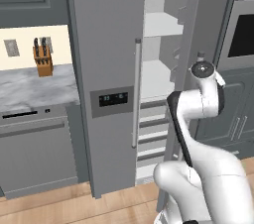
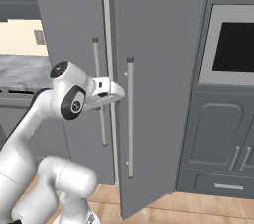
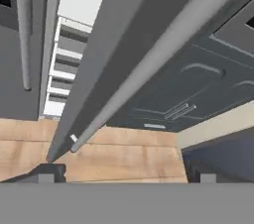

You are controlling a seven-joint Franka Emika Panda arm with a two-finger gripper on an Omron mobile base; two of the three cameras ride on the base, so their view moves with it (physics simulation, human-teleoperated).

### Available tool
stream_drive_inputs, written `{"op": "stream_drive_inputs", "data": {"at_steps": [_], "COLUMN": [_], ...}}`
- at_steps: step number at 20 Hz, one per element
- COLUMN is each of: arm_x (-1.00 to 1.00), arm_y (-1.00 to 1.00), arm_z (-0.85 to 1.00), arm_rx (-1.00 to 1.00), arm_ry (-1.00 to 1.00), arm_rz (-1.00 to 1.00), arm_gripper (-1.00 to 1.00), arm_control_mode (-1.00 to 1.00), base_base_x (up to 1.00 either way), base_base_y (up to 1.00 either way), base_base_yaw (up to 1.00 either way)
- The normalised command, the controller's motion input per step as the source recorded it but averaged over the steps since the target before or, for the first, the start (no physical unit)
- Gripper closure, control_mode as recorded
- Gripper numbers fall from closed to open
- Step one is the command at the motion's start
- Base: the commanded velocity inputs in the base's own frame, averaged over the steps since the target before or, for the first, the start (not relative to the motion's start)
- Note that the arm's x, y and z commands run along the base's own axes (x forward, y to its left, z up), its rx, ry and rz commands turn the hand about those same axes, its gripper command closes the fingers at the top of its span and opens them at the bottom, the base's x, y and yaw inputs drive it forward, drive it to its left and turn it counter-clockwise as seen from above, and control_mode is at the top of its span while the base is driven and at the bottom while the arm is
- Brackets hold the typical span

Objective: Place one of the steaks on the plate and the other in the bowl. Then place the bowl in the fridge.

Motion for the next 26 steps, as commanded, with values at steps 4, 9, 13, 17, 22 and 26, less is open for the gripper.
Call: {"op": "stream_drive_inputs", "data": {"at_steps": [4, 9, 13, 17, 22, 26], "arm_x": [0.23, 0.61, 0.80, 1.00, 0.72, 0.23], "arm_y": [1.00, 0.64, -0.02, -0.22, 0.00, -0.18], "arm_z": [-0.09, -0.36, -0.51, -0.24, -0.01, -0.10], "arm_rx": [-0.62, -0.29, 0.02, 0.00, -0.11, -0.12], "arm_ry": [0.43, 0.22, 0.04, 0.20, 0.21, 0.22], "arm_rz": [0.13, 0.08, 0.10, 0.17, 0.21, 0.07], "arm_gripper": [-1.00, -1.00, -1.00, -1.00, -1.00, -1.00], "arm_control_mode": [-1.00, -1.00, -1.00, -1.00, -1.00, -1.00], "base_base_x": [0.00, 0.00, 0.00, 0.00, 0.00, 0.00], "base_base_y": [0.00, 0.00, 0.00, 0.00, 0.00, 0.00], "base_base_yaw": [0.00, 0.00, 0.00, 0.00, 0.00, 0.00]}}
